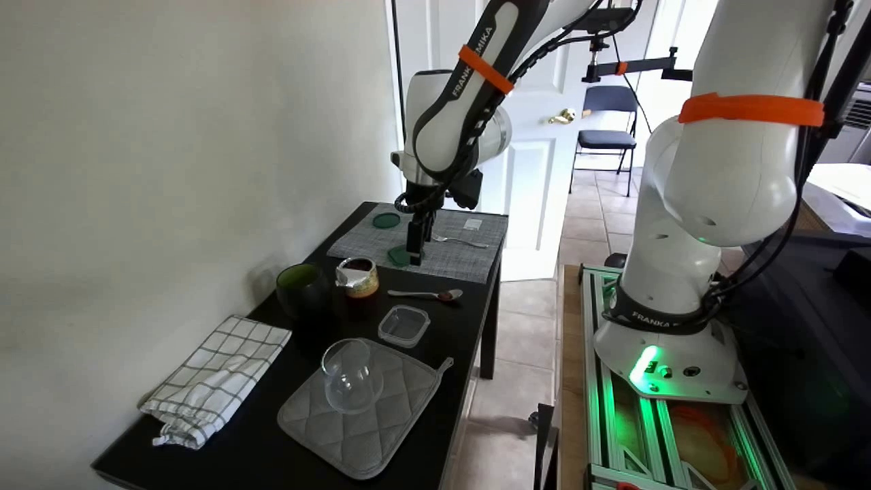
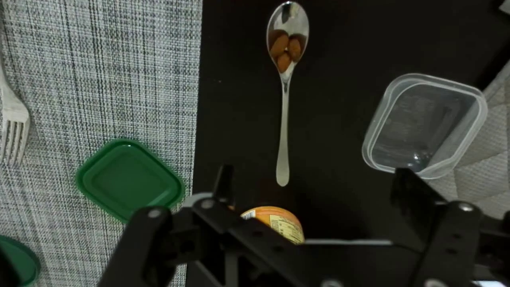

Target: Pour the contents of the silver spoon into the small lunchbox

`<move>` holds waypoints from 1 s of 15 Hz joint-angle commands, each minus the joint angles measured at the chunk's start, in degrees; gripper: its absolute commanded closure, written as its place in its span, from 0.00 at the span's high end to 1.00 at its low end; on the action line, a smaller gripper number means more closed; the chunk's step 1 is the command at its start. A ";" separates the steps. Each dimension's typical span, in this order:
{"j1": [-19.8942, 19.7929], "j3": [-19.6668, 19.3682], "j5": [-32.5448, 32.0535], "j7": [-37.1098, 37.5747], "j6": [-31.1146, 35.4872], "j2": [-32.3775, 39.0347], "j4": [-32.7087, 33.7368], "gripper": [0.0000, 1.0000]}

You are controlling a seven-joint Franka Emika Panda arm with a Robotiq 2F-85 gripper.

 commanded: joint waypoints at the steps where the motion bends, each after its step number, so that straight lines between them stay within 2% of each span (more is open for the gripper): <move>1: -1.18 1.26 0.13 0.00 -0.17 -0.13 0.02 1.00; 7: -1.31 1.28 0.11 0.01 -0.17 -0.14 0.02 1.00; 15: -1.11 3.01 2.34 -0.64 2.92 6.33 1.59 1.00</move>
